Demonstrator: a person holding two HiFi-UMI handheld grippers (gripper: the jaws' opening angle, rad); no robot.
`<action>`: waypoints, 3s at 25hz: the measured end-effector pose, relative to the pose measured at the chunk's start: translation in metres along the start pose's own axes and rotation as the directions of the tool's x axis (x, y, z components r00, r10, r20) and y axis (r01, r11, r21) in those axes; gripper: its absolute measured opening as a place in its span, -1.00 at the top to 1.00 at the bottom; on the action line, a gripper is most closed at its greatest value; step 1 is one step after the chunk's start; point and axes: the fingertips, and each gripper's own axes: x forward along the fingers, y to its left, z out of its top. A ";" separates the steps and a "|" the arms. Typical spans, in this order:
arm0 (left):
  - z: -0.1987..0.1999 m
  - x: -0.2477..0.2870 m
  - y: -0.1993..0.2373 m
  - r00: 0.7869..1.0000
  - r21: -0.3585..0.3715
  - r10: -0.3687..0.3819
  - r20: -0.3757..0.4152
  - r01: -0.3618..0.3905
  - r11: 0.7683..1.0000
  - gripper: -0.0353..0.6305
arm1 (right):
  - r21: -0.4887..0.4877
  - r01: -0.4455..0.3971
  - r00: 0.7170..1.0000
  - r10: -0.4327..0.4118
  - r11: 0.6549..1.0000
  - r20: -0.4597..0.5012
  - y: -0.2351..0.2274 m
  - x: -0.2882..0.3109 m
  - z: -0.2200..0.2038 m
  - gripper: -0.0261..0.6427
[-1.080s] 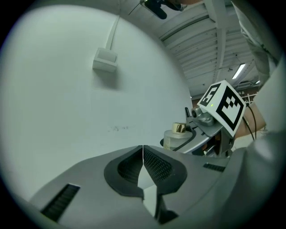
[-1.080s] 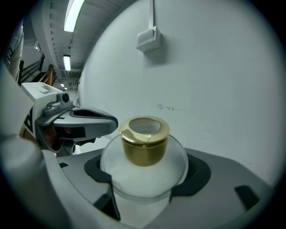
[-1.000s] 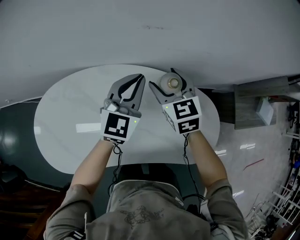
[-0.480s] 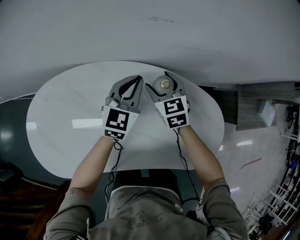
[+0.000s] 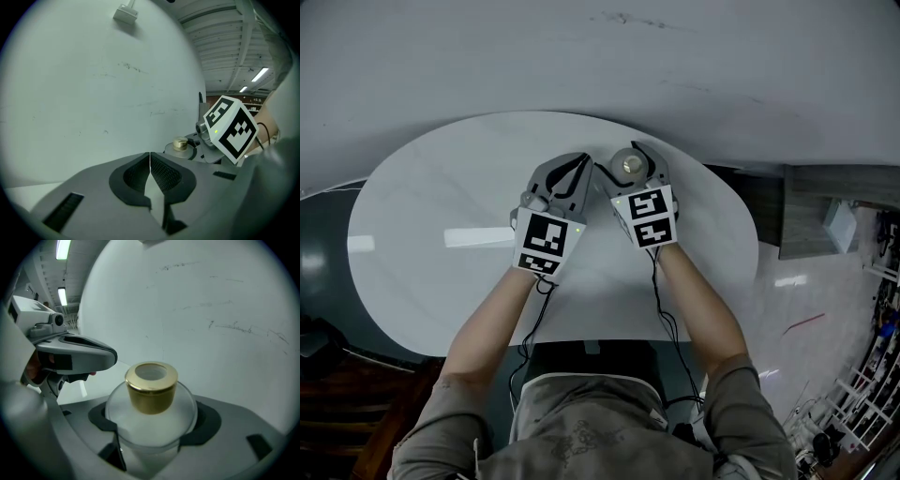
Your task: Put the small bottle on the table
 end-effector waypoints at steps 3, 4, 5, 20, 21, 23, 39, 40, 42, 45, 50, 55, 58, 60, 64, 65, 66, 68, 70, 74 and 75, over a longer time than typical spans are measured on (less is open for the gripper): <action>-0.010 0.003 0.000 1.000 -0.007 0.000 -0.016 0.000 1.000 0.83 | 0.001 -0.008 1.000 0.008 1.000 -0.009 0.003 0.005 -0.002 -0.12; -0.013 0.003 0.000 1.000 -0.009 -0.001 -0.022 0.001 1.000 0.83 | 0.003 -0.012 1.000 0.012 1.000 -0.014 0.005 0.006 -0.003 -0.12; -0.016 0.004 -0.001 1.000 -0.010 -0.003 -0.027 0.002 1.000 0.83 | 0.002 -0.014 1.000 0.014 1.000 -0.018 0.006 0.007 -0.003 -0.12; -0.043 0.008 0.003 0.997 -0.027 -0.008 -0.073 0.006 1.000 0.83 | -0.004 -0.002 1.000 0.002 1.000 0.019 0.005 0.021 -0.009 -0.12; -0.044 0.008 0.003 0.997 -0.026 -0.006 -0.077 0.004 1.000 0.83 | 0.002 -0.001 1.000 0.001 1.000 0.016 0.004 0.021 -0.010 -0.12; -0.045 0.007 0.003 0.996 -0.025 -0.003 -0.086 0.001 1.000 0.83 | 0.028 -0.005 1.000 0.005 1.000 0.004 0.004 0.022 -0.011 -0.12; 0.001 -0.020 -0.003 0.996 0.035 0.031 -0.078 -0.028 0.999 0.83 | 0.014 0.001 0.999 -0.002 1.000 0.034 0.000 -0.031 0.027 -0.13; 0.007 -0.023 -0.003 0.997 0.040 0.036 -0.073 -0.033 0.999 0.83 | 0.016 -0.001 0.999 0.000 1.000 0.041 0.000 -0.037 0.033 -0.13; 0.021 -0.030 -0.005 0.997 0.052 0.044 -0.059 -0.041 0.998 0.83 | 0.014 -0.004 0.999 0.004 1.000 0.052 0.001 -0.051 0.045 -0.13; 0.042 -0.039 -0.008 0.998 0.061 0.045 -0.049 -0.042 0.997 0.83 | 0.004 0.000 0.997 0.000 1.000 0.075 0.000 -0.075 0.066 -0.12; 0.082 -0.052 -0.012 0.998 0.103 0.051 -0.019 -0.049 0.993 0.83 | 0.018 0.027 0.985 -0.030 0.999 0.168 -0.011 -0.118 0.109 -0.12; 0.130 -0.077 -0.016 0.997 0.152 0.063 0.049 -0.070 0.986 0.83 | 0.017 0.069 0.969 -0.071 0.997 0.235 -0.018 -0.165 0.148 -0.11; 0.157 -0.093 -0.020 0.994 0.170 0.066 0.085 -0.080 0.982 0.83 | 0.018 0.107 0.953 -0.108 0.994 0.282 -0.022 -0.195 0.167 -0.07; 0.175 -0.103 -0.024 0.992 0.179 0.070 0.109 -0.089 0.980 0.83 | 0.027 0.140 0.936 -0.141 0.990 0.323 -0.028 -0.216 0.179 0.16; 0.209 -0.127 -0.030 0.984 0.177 0.076 0.159 -0.104 0.979 0.83 | 0.041 0.161 0.910 -0.165 0.986 0.380 -0.029 -0.257 0.199 0.25; 0.216 -0.133 -0.032 0.982 0.179 0.077 0.170 -0.108 0.978 0.83 | 0.040 0.167 0.904 -0.169 0.985 0.393 -0.028 -0.267 0.205 0.29; 0.223 -0.140 -0.033 0.981 0.182 0.078 0.180 -0.112 0.977 0.83 | 0.032 0.178 0.896 -0.175 0.984 0.408 -0.025 -0.278 0.210 0.33; 0.237 -0.154 -0.036 0.976 0.190 0.078 0.201 -0.117 0.975 0.83 | -0.003 0.209 0.878 -0.187 0.978 0.440 -0.017 -0.302 0.221 0.42; 0.250 -0.169 -0.042 0.971 0.211 0.077 0.225 -0.125 0.969 0.83 | -0.032 0.219 0.866 -0.179 0.975 0.466 -0.007 -0.325 0.231 0.43; 0.274 -0.194 -0.060 0.962 0.280 0.063 0.267 -0.140 0.950 0.83 | -0.011 0.177 0.848 -0.147 0.984 0.509 0.009 -0.365 0.240 0.49; 0.279 -0.200 -0.066 0.959 0.287 0.055 0.278 -0.138 0.948 0.83 | -0.006 0.170 0.843 -0.143 0.985 0.518 0.012 -0.374 0.241 0.51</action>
